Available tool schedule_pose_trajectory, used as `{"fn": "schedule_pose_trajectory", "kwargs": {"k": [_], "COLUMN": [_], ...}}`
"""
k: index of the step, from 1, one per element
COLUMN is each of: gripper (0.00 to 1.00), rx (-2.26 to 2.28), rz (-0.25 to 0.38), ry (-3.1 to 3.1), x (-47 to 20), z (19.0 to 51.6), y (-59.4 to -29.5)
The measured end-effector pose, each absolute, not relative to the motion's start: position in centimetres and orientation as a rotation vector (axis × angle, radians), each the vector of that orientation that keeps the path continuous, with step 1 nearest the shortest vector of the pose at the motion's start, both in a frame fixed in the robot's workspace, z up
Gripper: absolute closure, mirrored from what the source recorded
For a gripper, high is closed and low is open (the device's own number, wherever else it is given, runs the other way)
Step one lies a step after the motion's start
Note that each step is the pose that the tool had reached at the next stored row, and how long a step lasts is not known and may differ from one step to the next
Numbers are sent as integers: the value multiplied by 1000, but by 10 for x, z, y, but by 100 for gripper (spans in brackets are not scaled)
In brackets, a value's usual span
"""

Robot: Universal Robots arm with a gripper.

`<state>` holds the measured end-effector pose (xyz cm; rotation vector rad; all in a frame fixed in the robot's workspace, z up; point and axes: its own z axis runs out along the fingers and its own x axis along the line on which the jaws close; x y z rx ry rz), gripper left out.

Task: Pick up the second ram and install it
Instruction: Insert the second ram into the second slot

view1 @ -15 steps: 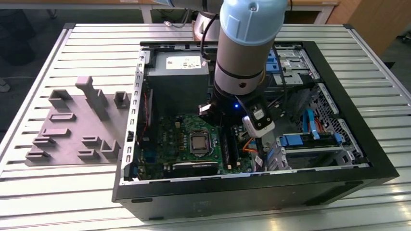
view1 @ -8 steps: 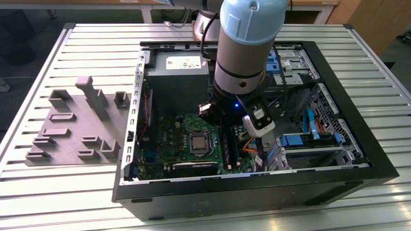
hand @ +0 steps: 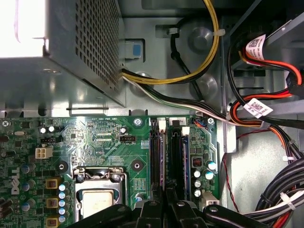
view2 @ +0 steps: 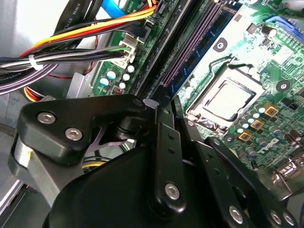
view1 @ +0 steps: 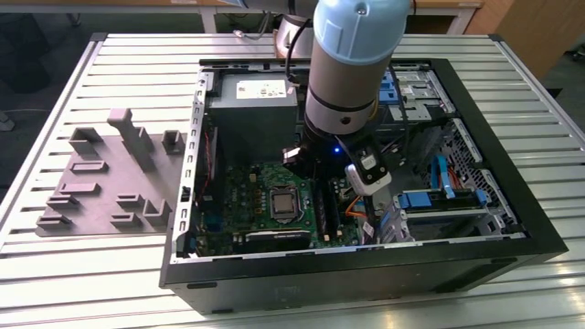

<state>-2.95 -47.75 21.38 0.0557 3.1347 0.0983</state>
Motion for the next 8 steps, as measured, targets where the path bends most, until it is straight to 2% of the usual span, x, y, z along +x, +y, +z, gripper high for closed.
{"fn": "schedule_pose_trajectory", "kwargs": {"k": [8], "gripper": [86], "rx": [52], "rz": [99], "ry": [3135], "x": [-29], "z": [214], "y": [-477]}}
